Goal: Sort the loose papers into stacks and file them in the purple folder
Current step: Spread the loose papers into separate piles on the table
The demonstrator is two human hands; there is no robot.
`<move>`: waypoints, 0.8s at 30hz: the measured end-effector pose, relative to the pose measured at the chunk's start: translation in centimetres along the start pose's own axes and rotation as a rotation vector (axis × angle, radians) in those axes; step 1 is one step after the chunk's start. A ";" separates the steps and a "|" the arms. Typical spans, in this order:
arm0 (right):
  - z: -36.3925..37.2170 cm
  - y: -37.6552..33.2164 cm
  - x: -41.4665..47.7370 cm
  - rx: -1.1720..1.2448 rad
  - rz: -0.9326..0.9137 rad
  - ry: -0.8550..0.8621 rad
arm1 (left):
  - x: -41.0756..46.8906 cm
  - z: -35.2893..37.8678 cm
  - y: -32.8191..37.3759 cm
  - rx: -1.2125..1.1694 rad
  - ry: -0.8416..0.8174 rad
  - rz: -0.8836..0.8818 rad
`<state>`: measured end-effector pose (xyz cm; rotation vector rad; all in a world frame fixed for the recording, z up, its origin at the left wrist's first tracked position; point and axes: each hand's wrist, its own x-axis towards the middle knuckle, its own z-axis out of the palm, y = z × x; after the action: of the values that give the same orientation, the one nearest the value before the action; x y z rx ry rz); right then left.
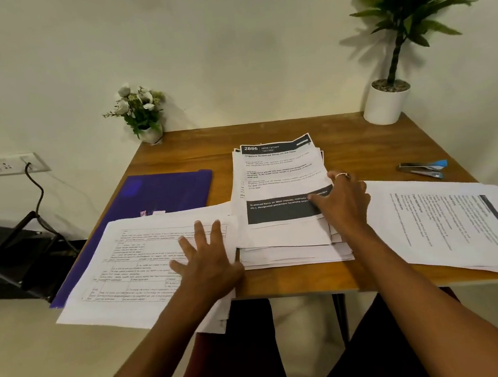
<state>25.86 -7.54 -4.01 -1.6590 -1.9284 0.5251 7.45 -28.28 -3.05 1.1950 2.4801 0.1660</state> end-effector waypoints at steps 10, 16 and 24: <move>-0.1 0.7 -0.6 0.222 0.011 0.035 | 2.9 -0.8 -2.9 -0.092 0.088 -0.026; -0.8 0.6 -0.3 0.382 0.099 -0.025 | 3.6 -0.8 -2.7 -0.027 0.127 -0.030; -2.3 1.8 -1.0 0.685 0.268 -0.204 | 3.4 -1.3 3.2 -0.631 0.335 0.291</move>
<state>28.80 -8.32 -3.43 -1.4327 -1.4061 1.3319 7.37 -23.61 -1.98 1.2918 2.2074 1.2116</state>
